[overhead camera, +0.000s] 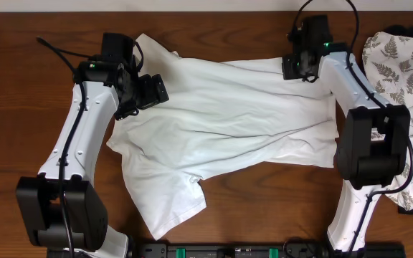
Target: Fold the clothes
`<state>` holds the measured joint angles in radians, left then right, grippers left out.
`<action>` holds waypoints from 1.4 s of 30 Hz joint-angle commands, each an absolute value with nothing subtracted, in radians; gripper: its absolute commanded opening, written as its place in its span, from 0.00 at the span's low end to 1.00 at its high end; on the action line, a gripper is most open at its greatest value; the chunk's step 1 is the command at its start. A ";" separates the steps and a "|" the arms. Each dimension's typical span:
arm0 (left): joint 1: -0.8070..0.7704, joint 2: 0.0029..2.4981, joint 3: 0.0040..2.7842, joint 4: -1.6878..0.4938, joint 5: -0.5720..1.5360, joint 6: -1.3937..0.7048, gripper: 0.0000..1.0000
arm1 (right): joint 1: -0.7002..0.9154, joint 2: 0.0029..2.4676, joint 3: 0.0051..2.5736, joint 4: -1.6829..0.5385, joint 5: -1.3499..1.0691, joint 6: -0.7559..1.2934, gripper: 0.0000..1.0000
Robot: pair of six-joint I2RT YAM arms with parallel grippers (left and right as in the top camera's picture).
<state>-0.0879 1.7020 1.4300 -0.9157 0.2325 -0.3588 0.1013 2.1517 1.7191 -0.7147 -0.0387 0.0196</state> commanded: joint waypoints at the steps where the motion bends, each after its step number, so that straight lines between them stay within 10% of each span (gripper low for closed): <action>1: -0.089 1.712 1.419 -0.917 0.223 -0.345 0.95 | 0.102 2.166 1.785 -0.786 -0.022 0.059 0.01; 42: -0.089 1.712 1.419 -0.918 0.223 -0.345 0.95 | 0.038 2.455 1.797 -0.604 -0.120 0.112 0.01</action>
<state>-0.0879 1.7020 1.4300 -0.9157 0.2325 -0.3588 0.0345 2.3585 1.8118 -0.6170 -0.1329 0.1013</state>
